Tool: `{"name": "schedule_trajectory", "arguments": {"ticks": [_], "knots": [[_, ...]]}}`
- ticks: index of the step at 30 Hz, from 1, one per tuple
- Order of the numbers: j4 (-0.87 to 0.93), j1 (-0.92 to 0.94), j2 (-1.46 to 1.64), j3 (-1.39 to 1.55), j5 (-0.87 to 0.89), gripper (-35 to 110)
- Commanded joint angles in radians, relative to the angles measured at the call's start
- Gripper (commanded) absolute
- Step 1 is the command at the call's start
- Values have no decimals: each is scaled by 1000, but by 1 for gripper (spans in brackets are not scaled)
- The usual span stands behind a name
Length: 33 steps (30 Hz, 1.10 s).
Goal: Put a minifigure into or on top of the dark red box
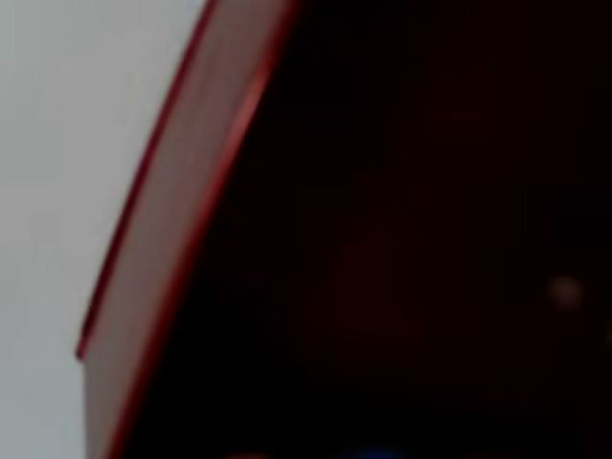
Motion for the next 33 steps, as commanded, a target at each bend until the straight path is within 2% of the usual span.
{"name": "schedule_trajectory", "arguments": {"ticks": [1,7,9,18,25,33], "knots": [[-86,28,-64,-35,21,0],[-92,34,-219,-133,32,0],[-83,37,-235,-146,37,9],[-46,2,-149,-104,3,14],[-80,-150,210,210,29,13],[-210,-509,732,680,167,0]]}}
